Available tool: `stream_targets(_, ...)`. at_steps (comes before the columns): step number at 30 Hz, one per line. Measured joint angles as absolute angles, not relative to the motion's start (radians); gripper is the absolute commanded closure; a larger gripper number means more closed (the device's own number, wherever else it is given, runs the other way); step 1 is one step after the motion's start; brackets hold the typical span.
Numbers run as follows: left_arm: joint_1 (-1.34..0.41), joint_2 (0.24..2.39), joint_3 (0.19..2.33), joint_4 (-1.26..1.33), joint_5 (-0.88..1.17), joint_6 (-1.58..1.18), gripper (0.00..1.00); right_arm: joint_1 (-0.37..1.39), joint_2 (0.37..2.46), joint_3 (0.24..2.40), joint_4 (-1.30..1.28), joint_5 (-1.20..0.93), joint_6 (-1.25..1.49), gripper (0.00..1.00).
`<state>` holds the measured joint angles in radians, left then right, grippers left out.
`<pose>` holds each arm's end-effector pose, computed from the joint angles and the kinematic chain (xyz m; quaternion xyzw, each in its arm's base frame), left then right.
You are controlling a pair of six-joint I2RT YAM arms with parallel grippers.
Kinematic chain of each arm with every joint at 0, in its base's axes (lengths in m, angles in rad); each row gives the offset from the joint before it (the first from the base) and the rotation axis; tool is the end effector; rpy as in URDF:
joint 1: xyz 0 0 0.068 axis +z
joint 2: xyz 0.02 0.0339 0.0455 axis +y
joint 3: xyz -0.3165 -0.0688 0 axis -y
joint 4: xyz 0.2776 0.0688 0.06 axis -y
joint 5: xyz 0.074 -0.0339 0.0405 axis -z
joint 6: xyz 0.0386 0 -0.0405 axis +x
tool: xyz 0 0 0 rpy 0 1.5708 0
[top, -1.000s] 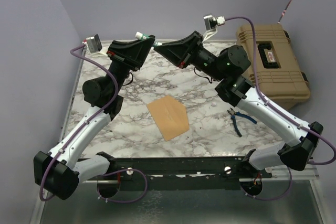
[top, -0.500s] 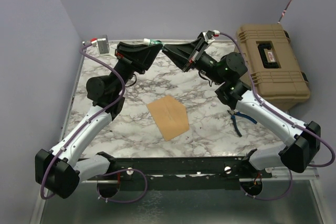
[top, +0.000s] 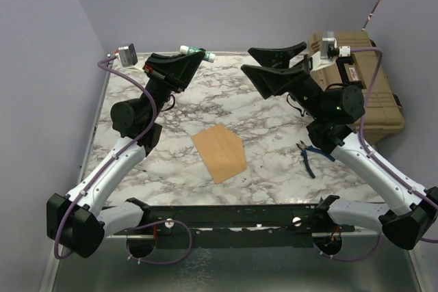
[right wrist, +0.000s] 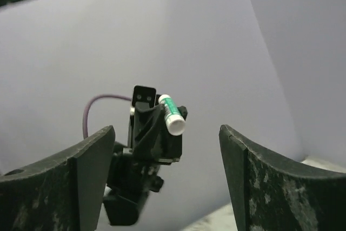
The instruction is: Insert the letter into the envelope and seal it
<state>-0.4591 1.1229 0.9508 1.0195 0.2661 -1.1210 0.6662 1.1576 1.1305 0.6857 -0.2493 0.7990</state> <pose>0.2110 -0.1156 0.4937 0.0034 0.3720 -0.6916 0.6191 0.1986 0.1683 0.5240 -0.0824 0.4435 0.6365 0.6256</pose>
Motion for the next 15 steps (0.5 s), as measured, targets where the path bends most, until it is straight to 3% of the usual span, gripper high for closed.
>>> stream_targets(6,-0.459,1.128,0.943,1.01,0.265,-1.209,1.0,0.668,1.193,1.269,0.575,-0.481,0.197,0.25)
stream_targets(12,-0.459,1.128,0.912,0.991,0.265,-1.233,1.0,0.669,1.286,1.376,0.408,-0.61,-0.19,0.26)
stream_targets(15,-0.459,1.127,0.908,0.984,0.265,-1.234,1.0,0.669,1.341,1.443,0.339,-0.662,-0.293,0.37)
